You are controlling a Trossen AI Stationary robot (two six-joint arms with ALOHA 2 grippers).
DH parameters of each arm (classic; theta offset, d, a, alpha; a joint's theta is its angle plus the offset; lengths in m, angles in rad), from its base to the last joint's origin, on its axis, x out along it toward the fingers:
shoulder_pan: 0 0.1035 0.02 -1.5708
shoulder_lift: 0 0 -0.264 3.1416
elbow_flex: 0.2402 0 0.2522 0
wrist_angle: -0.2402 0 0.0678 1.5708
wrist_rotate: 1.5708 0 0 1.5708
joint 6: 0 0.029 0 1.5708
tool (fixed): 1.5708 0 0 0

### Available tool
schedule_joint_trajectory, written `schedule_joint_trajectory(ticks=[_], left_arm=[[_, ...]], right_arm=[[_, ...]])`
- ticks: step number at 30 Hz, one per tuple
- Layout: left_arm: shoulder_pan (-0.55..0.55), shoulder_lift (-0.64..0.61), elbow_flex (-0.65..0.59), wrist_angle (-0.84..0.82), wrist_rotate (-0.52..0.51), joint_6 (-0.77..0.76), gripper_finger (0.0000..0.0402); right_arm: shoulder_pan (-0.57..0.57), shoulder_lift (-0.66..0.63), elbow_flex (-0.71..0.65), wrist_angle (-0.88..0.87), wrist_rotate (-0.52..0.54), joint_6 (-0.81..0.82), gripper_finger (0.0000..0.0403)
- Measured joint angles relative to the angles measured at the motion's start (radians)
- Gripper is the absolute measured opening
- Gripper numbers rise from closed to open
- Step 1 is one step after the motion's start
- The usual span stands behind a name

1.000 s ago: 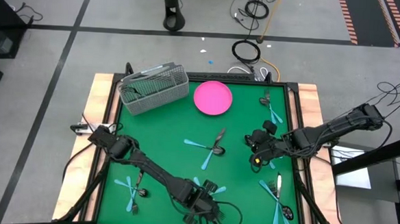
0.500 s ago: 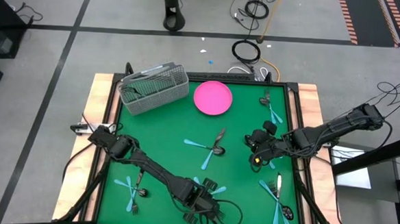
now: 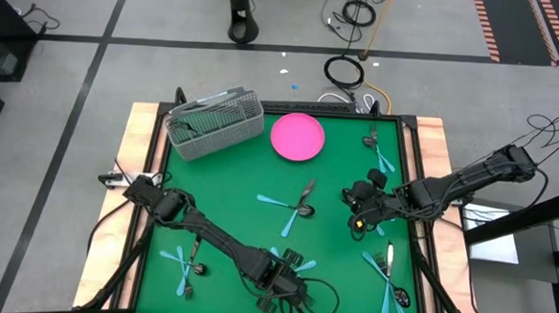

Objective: Sort silverware
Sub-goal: Put the blue fork into the gray silverware holder

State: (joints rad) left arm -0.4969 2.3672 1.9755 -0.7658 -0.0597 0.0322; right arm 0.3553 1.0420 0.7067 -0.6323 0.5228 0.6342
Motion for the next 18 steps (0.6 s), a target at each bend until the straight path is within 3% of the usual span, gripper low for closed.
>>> schedule_joint_trajectory(ticks=[18], left_arm=[[0.016, 0.026, -0.001, 0.001, 0.029, -0.002, 0.0098]], right_arm=[[0.000, 0.000, 0.000, -0.001, 0.000, -0.002, 0.0102]])
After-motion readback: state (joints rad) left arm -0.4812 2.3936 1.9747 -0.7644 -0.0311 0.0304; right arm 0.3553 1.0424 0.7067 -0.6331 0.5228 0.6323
